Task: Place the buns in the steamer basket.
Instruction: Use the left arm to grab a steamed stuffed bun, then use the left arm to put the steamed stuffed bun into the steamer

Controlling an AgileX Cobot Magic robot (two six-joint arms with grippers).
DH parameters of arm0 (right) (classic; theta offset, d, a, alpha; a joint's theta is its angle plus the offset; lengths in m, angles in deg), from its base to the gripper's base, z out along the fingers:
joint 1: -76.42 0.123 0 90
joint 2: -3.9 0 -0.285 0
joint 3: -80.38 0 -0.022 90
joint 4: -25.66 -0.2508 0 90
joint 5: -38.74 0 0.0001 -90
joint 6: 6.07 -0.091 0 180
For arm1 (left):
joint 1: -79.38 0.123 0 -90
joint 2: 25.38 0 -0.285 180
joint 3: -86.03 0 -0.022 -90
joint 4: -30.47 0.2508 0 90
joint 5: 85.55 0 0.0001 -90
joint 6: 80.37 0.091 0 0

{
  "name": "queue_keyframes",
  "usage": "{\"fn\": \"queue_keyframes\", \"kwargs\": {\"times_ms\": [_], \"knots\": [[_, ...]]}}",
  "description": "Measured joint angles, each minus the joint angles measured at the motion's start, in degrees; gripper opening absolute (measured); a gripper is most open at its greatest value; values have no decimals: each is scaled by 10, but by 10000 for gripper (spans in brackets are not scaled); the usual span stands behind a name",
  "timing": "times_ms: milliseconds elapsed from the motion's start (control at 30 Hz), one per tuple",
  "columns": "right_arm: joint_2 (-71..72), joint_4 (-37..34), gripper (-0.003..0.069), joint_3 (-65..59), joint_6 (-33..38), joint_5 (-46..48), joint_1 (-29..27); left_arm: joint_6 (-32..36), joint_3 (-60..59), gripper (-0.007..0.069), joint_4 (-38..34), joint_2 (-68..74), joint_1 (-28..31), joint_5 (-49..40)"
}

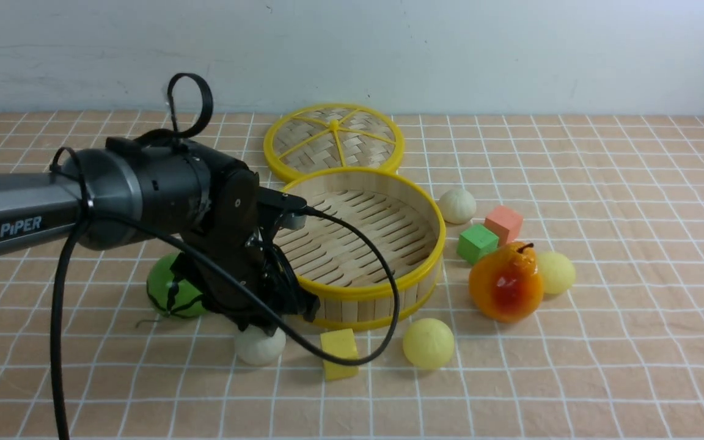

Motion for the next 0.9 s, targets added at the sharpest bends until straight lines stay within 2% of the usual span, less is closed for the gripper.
{"fn": "queue_keyframes", "kwargs": {"times_ms": [133,200,300,333,533,633,733,900], "knots": [[0,0,239,0,0,0,0,0,1,219,2,4,0,3],[0,0,239,0,0,0,0,0,3,163,1,5,0,-3],[0,0,239,0,0,0,0,0,4,24,-1,9,0,-19],[0,0,239,0,0,0,0,0,5,0,-1,9,0,-25],[0,0,239,0,0,0,0,2,43,-13,-21,-35,-5,-104],[0,0,239,0,0,0,0,15,83,-13,-27,-71,-18,-108],[0,0,239,0,0,0,0,25,118,-13,-36,-79,-29,-87],[0,0,239,0,0,0,0,33,154,-4,-32,-12,-33,16]]}}
